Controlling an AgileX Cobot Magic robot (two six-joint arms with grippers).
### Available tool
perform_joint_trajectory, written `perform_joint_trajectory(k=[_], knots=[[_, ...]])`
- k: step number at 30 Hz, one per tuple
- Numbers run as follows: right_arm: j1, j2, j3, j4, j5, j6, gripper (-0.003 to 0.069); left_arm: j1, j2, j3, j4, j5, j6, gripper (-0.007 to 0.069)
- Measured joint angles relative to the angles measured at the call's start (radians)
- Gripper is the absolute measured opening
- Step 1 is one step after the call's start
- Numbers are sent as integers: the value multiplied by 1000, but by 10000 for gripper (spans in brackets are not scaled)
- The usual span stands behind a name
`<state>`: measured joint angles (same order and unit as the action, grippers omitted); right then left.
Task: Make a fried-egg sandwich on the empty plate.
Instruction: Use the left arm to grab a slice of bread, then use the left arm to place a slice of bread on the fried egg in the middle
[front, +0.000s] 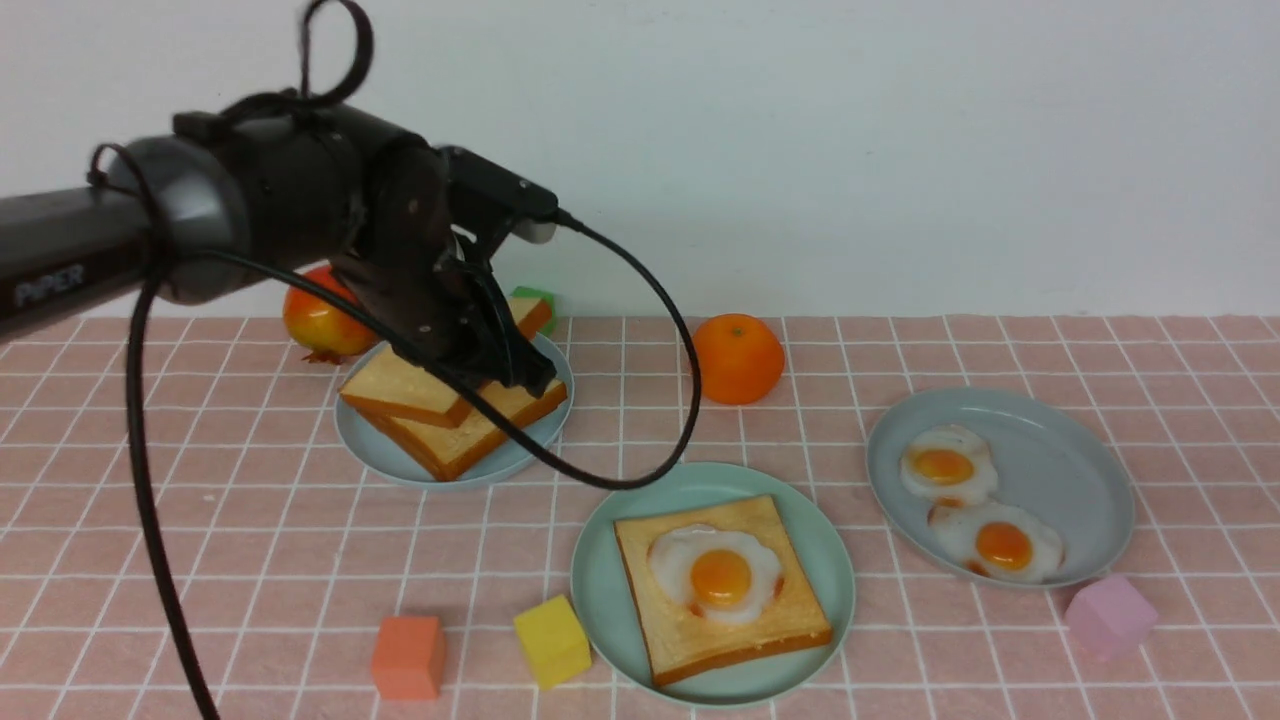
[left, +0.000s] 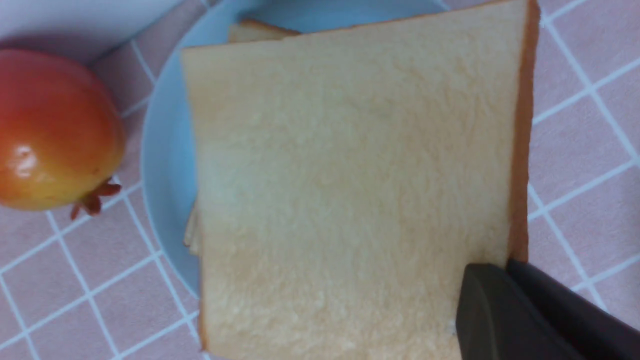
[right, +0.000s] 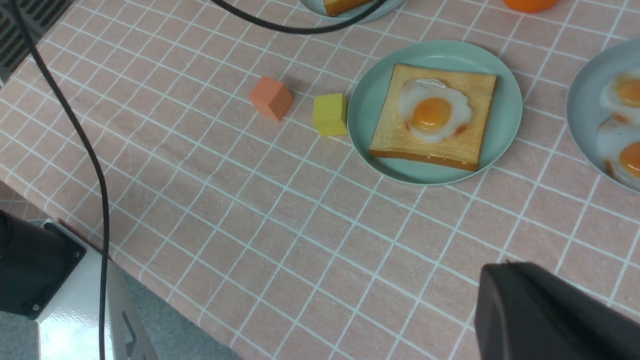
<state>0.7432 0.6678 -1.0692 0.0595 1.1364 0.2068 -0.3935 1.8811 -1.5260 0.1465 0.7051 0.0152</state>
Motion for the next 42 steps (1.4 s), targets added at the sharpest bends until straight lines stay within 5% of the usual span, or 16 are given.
perform_joint_trajectory(k=[12,25,42], knots=[[0,-6,0,-60,-4,0,14,-28,-101,16,-7,64,0,13],[0,-177,18,-98,46,1,7,-401,-137,83,-93,141,205,13],[0,-231,91,-98,41,27,8,-436,-41,111,-125,64,394,13]])
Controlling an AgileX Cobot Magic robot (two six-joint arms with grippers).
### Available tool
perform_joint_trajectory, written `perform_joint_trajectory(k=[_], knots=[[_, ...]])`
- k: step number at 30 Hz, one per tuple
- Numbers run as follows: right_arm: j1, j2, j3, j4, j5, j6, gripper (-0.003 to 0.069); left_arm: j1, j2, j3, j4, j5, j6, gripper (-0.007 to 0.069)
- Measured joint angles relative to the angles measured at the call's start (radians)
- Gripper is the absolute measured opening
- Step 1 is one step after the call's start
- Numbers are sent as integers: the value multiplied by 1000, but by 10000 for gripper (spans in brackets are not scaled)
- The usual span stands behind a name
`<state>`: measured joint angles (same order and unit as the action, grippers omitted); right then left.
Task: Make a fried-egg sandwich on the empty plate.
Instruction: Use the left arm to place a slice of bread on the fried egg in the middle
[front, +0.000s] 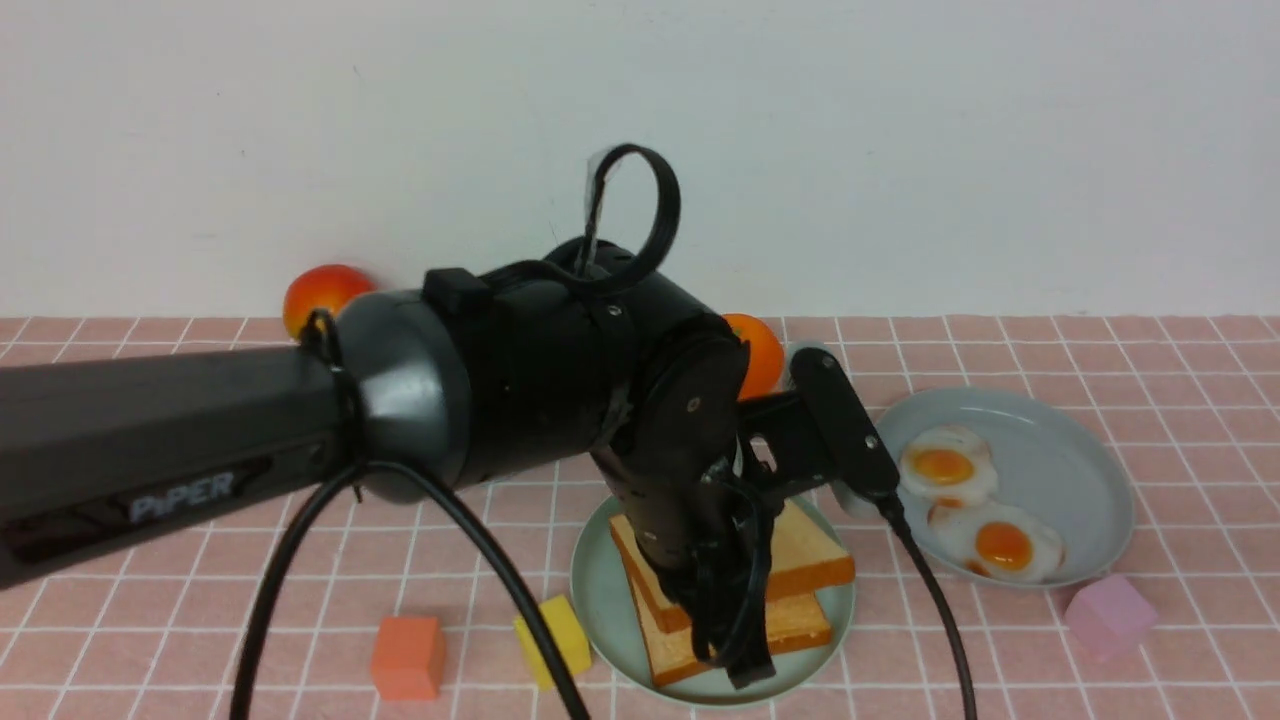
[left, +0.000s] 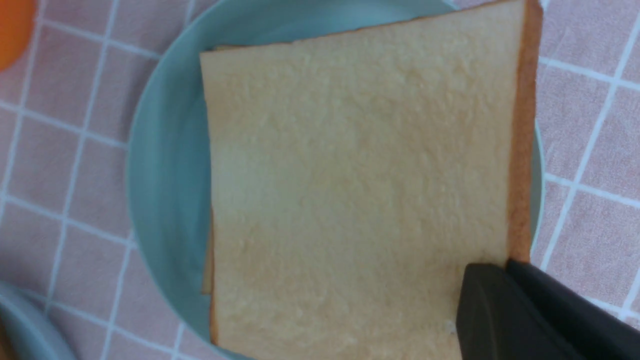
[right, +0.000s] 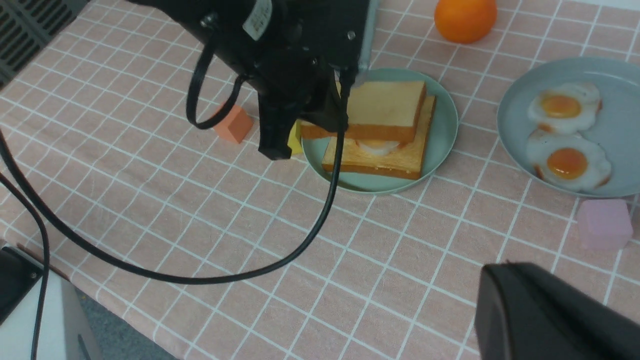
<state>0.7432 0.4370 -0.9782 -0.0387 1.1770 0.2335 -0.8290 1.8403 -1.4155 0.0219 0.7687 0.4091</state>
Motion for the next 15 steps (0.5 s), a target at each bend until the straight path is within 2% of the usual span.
perform_joint_trajectory(k=[15], knots=[[0,0,0,-2,-10,1,8,-1,56,0,-22,-3,10,13]])
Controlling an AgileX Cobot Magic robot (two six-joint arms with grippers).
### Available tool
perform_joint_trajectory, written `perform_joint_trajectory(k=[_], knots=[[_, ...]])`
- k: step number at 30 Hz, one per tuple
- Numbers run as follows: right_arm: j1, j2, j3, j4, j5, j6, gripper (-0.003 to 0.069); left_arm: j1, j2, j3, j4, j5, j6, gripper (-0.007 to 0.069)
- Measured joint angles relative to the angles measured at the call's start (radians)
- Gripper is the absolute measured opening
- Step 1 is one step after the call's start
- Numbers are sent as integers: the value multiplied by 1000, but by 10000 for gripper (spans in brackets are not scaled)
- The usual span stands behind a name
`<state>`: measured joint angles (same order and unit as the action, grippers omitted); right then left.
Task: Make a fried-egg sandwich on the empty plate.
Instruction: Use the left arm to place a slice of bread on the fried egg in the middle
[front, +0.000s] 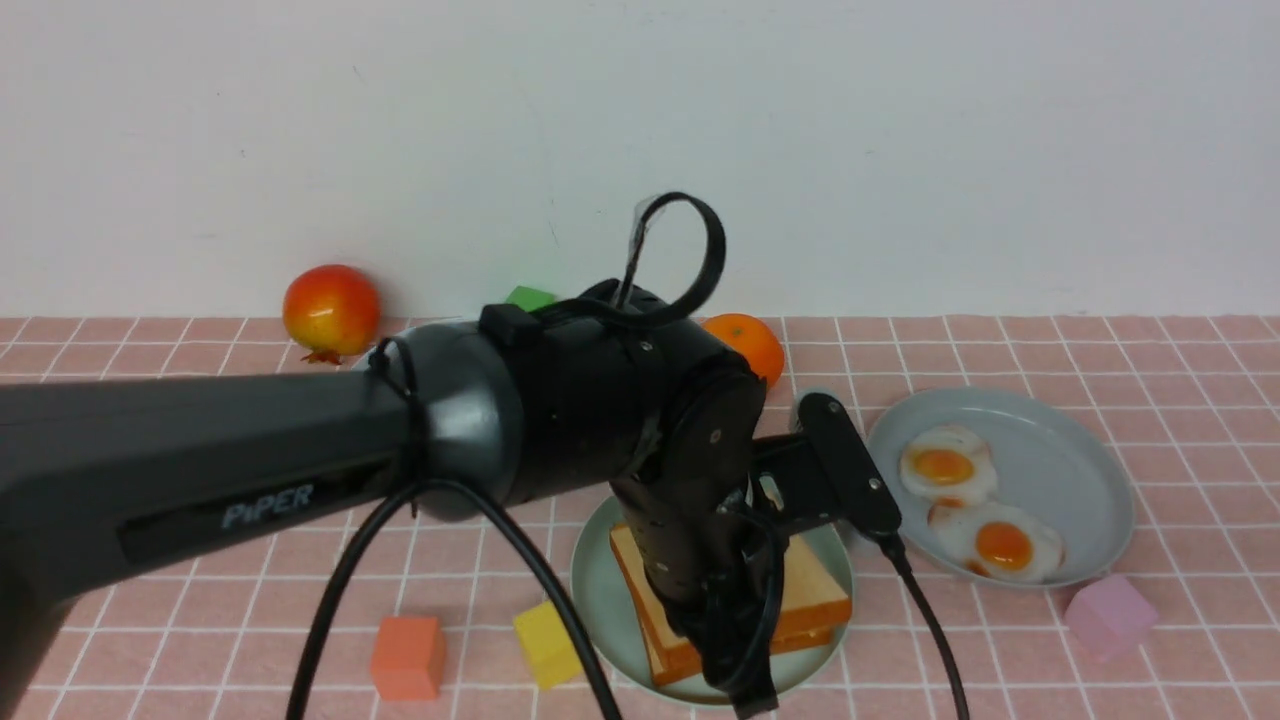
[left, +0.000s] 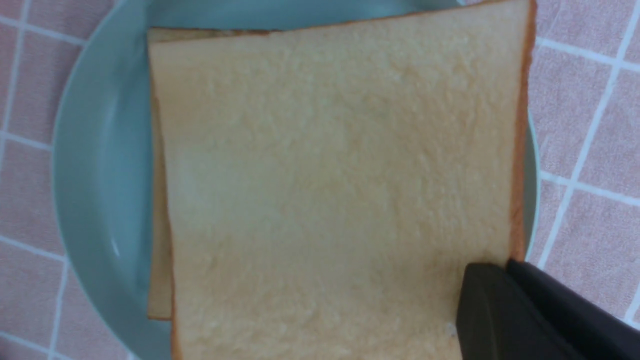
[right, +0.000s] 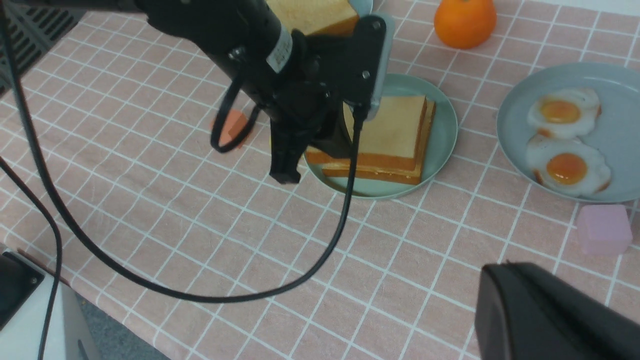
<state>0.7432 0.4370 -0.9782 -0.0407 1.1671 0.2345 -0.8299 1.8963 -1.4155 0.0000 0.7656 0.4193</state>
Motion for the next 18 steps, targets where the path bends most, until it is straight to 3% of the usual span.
perform_joint_trajectory(k=[12,18], knots=[[0,0,0,4,0,0,8,-2,26,0,0,1,10,15],[0,0,0,13,0,0,8,-2,26,0,6,1,10,69]])
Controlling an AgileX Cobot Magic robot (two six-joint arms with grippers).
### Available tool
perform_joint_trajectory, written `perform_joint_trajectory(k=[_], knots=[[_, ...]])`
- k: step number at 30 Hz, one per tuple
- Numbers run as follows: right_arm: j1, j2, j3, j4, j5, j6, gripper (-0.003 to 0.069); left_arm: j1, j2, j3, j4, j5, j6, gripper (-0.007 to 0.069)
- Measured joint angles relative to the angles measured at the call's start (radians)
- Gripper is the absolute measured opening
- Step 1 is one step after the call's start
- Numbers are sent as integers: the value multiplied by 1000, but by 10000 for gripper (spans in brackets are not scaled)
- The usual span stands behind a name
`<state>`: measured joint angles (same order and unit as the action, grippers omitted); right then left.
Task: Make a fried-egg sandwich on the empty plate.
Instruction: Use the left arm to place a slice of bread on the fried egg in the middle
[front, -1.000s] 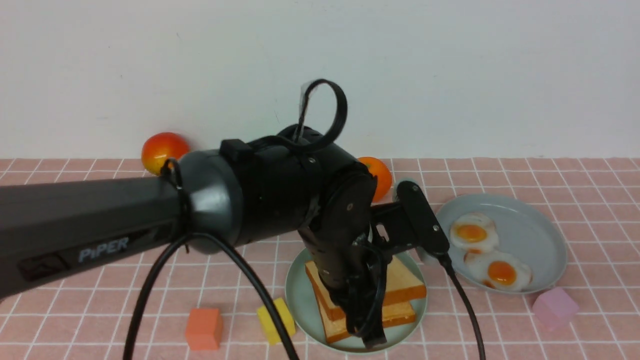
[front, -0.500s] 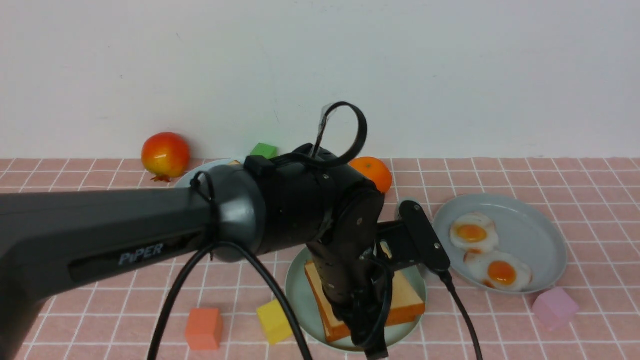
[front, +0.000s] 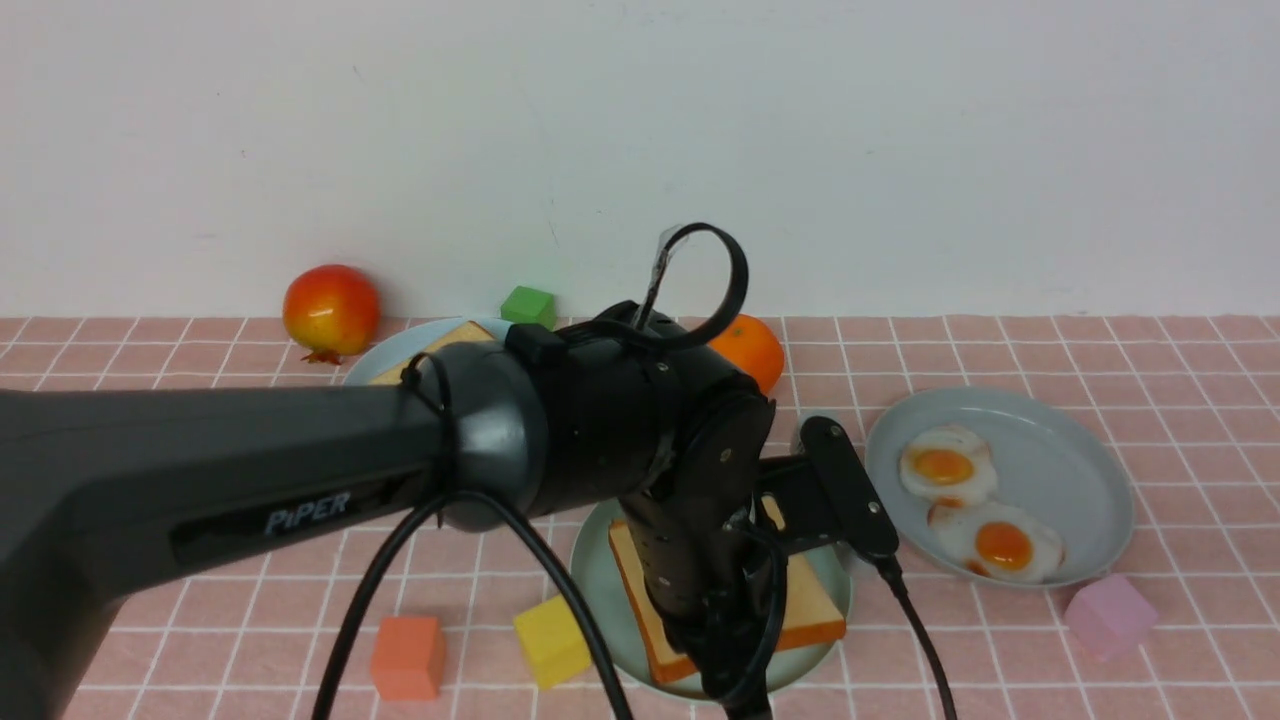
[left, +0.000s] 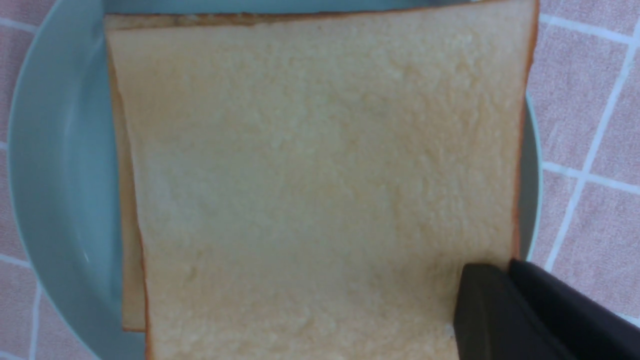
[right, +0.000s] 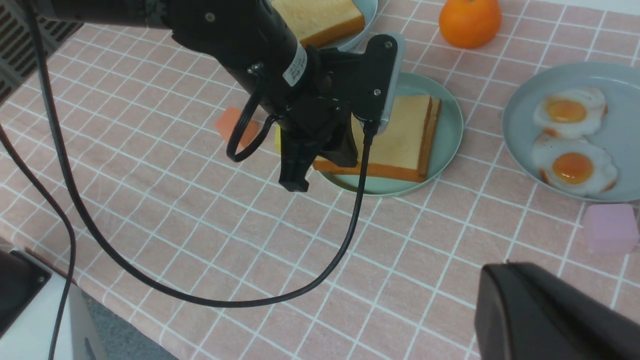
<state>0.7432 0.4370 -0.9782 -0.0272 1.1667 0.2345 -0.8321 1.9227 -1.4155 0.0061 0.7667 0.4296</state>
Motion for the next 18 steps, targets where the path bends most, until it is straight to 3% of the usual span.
perform_joint_trajectory(k=[12,18], knots=[[0,0,0,27,1,0,8,0,1,0,7,-3,0,251],[0,0,0,27,1,0,8,0,-6,0,7,-5,0,280]])
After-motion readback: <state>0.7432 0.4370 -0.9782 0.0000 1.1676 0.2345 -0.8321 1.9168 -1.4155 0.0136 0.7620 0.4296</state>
